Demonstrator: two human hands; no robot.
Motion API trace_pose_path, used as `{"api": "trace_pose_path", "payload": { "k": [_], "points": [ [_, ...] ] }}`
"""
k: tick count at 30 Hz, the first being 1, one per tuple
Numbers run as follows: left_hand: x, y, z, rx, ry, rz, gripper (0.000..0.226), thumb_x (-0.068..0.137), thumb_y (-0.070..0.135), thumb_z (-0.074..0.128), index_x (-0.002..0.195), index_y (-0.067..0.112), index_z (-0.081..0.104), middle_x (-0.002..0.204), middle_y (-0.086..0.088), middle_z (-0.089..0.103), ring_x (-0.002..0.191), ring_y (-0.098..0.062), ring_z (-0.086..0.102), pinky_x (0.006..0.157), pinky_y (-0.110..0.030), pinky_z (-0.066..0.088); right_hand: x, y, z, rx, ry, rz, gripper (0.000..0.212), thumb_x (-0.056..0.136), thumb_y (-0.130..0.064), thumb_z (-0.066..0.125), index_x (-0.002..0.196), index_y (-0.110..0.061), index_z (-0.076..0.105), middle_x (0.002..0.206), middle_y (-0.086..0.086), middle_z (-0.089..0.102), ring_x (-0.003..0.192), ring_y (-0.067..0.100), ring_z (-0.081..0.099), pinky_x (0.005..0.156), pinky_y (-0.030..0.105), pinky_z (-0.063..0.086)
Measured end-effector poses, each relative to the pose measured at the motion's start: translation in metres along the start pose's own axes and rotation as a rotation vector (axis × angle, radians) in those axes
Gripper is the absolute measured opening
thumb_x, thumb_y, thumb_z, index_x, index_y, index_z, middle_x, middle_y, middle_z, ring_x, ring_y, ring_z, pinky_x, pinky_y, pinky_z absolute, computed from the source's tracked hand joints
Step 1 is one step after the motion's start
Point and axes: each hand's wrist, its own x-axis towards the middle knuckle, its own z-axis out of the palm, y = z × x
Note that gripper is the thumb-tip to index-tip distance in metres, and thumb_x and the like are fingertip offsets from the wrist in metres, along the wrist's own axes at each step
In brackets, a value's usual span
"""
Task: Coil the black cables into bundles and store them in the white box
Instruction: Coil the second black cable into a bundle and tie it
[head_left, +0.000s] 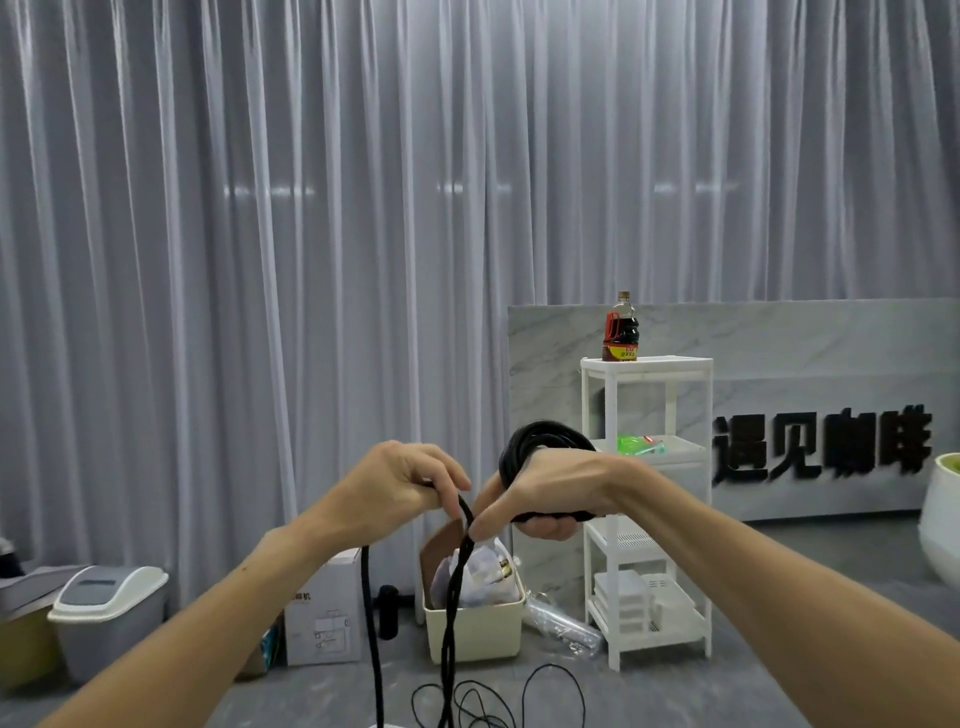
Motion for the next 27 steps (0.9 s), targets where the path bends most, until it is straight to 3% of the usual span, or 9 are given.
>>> {"api": "trace_pose_path", "payload": {
  "k": [5, 7, 10, 12, 14, 17, 20, 24, 27],
  "points": [
    [0.007, 0.0, 0.001, 0.054, 0.125, 0.039, 0.051, 0.083, -0.01, 0.067, 0.06, 0.035, 0.072, 0.103, 0.006, 0.058, 0.101, -0.007, 0.057, 0.091, -0.026, 0.044, 0.004, 0.003, -0.003, 0.206, -0.05, -0.083, 0.011, 0.083, -0.027, 0.075, 0.08, -0.017, 0.072, 0.048, -0.002, 0.035, 0.044, 0.014, 0.027, 0.045, 0.023, 0.024],
    [0.009, -0.002, 0.003, 0.244, 0.165, 0.062, 0.037, 0.086, 0.001, 0.065, 0.077, 0.037, 0.07, 0.111, 0.012, 0.051, 0.116, -0.005, 0.046, 0.105, -0.025, 0.028, 0.005, 0.008, -0.005, 0.365, -0.046, -0.136, 0.018, 0.087, -0.026, 0.07, 0.072, -0.017, 0.067, 0.048, -0.003, 0.033, 0.043, 0.013, 0.025, 0.045, 0.024, 0.023],
    [0.005, -0.008, 0.008, 0.363, 0.191, 0.04, 0.027, 0.085, 0.029, 0.049, 0.105, 0.04, 0.063, 0.115, 0.021, 0.044, 0.121, -0.001, 0.036, 0.108, -0.023, 0.018, 0.005, 0.014, -0.009, 0.543, 0.018, -0.176, 0.018, 0.09, -0.027, 0.067, 0.079, -0.015, 0.074, 0.046, -0.005, 0.032, 0.041, 0.01, 0.026, 0.043, 0.021, 0.025],
    [0.002, -0.008, 0.016, 0.304, 0.259, 0.047, 0.03, 0.086, 0.046, 0.044, 0.109, 0.04, 0.063, 0.112, 0.023, 0.047, 0.117, 0.002, 0.042, 0.104, -0.017, 0.024, 0.007, 0.017, -0.008, 0.613, 0.078, -0.163, 0.02, 0.091, -0.027, 0.067, 0.078, -0.014, 0.075, 0.046, -0.005, 0.031, 0.04, 0.01, 0.026, 0.041, 0.021, 0.026],
    [-0.001, -0.005, 0.026, 0.195, 0.25, 0.043, 0.029, 0.088, 0.055, 0.051, 0.108, 0.04, 0.065, 0.098, 0.02, 0.061, 0.099, -0.001, 0.058, 0.088, -0.015, 0.042, 0.012, 0.017, -0.006, 0.674, 0.136, -0.142, 0.022, 0.091, -0.026, 0.066, 0.076, -0.013, 0.075, 0.046, -0.005, 0.031, 0.04, 0.01, 0.025, 0.04, 0.021, 0.026],
    [-0.001, -0.002, 0.037, 0.041, 0.193, -0.043, 0.015, 0.097, 0.032, 0.061, 0.11, 0.035, 0.067, 0.075, 0.007, 0.072, 0.065, -0.007, 0.068, 0.067, -0.026, 0.058, 0.016, 0.018, -0.003, 0.7, 0.19, -0.108, 0.019, 0.092, -0.026, 0.065, 0.084, -0.01, 0.071, 0.047, -0.005, 0.033, 0.039, 0.01, 0.026, 0.04, 0.021, 0.026],
    [-0.001, -0.004, 0.037, -0.041, 0.232, -0.056, 0.02, 0.098, 0.022, 0.06, 0.105, 0.038, 0.071, 0.071, 0.005, 0.072, 0.043, -0.012, 0.061, 0.047, -0.023, 0.051, 0.016, 0.021, -0.002, 0.62, 0.264, -0.06, 0.019, 0.088, -0.029, 0.071, 0.083, -0.012, 0.066, 0.05, -0.004, 0.038, 0.042, 0.011, 0.03, 0.041, 0.022, 0.026],
    [0.001, -0.008, 0.03, 0.042, 0.213, -0.015, 0.018, 0.098, 0.029, 0.061, 0.107, 0.037, 0.073, 0.067, 0.01, 0.068, 0.043, -0.003, 0.044, 0.046, -0.011, 0.033, 0.012, 0.022, -0.006, 0.5, 0.31, -0.056, 0.023, 0.085, -0.032, 0.075, 0.097, -0.013, 0.07, 0.056, -0.002, 0.043, 0.046, 0.012, 0.034, 0.043, 0.022, 0.029],
    [0.0, -0.006, 0.023, 0.04, 0.184, -0.001, 0.017, 0.094, 0.039, 0.06, 0.106, 0.042, 0.073, 0.075, 0.011, 0.069, 0.056, -0.006, 0.052, 0.054, -0.018, 0.04, 0.008, 0.02, -0.01, 0.538, 0.167, -0.077, 0.024, 0.09, -0.033, 0.069, 0.097, -0.011, 0.074, 0.052, -0.002, 0.038, 0.043, 0.012, 0.03, 0.042, 0.022, 0.028]
  ]
}}
